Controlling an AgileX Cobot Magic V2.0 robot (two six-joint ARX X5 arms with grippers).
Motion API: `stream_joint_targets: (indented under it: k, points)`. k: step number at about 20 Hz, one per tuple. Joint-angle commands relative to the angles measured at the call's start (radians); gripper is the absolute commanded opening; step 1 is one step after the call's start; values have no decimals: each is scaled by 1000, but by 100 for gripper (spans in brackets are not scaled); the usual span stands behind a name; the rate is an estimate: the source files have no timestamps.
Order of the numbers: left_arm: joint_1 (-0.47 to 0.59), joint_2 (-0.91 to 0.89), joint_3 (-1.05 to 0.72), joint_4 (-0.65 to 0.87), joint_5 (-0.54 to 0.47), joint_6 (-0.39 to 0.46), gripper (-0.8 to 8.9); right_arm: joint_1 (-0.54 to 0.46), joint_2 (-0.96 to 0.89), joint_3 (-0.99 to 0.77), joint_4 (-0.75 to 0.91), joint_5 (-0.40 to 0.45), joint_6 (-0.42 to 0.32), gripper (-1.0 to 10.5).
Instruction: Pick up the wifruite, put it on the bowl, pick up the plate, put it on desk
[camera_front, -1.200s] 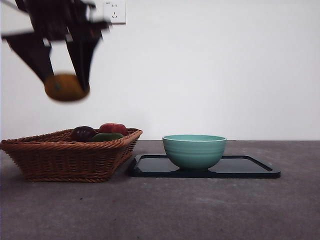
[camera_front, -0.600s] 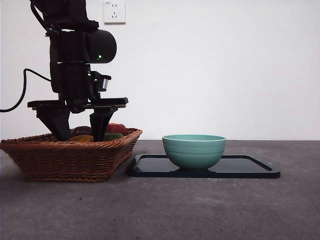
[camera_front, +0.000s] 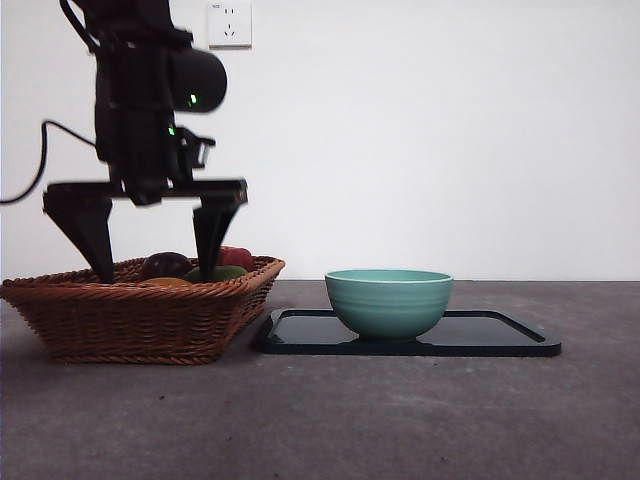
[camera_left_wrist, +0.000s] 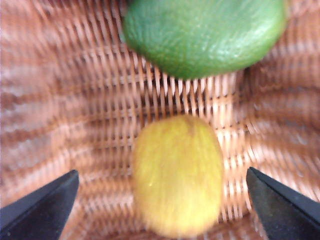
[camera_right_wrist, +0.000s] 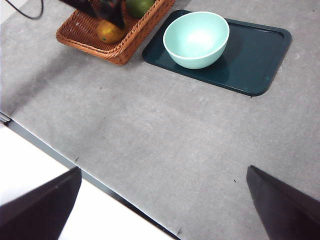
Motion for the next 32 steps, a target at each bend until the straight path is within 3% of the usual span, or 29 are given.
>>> stream_joint_targets:
  k: [1, 3, 6, 9, 11, 13, 17, 24, 32]
  points:
    - [-10, -107, 23, -52, 1, 52, 599, 5, 2, 8, 12, 1, 0, 552]
    - [-33, -246, 23, -103, 3, 92, 598, 5, 2, 8, 30, 0, 0, 552]
    - [-82, -491, 23, -117, 122, 164, 598, 5, 2, 8, 47, 0, 1, 552]
    - [-121, -699, 23, -150, 152, 224, 594, 5, 2, 8, 47, 0, 1, 552]
    - [-132, -792, 21, -217, 168, 242, 594, 5, 2, 8, 47, 0, 10, 552]
    - [-140, -859, 9, -280, 246, 267, 594, 5, 2, 8, 47, 0, 23, 552]
    - [-146, -993, -79, -283, 383, 303, 594, 5, 3, 8, 47, 0, 55, 552]
    - [-146, -1224, -299, -248, 388, 309, 594, 5, 58, 10, 48, 0, 90, 551]
    - [-146, -1335, -334, -233, 388, 293, 594, 5, 416, 67, 131, -12, 91, 551]
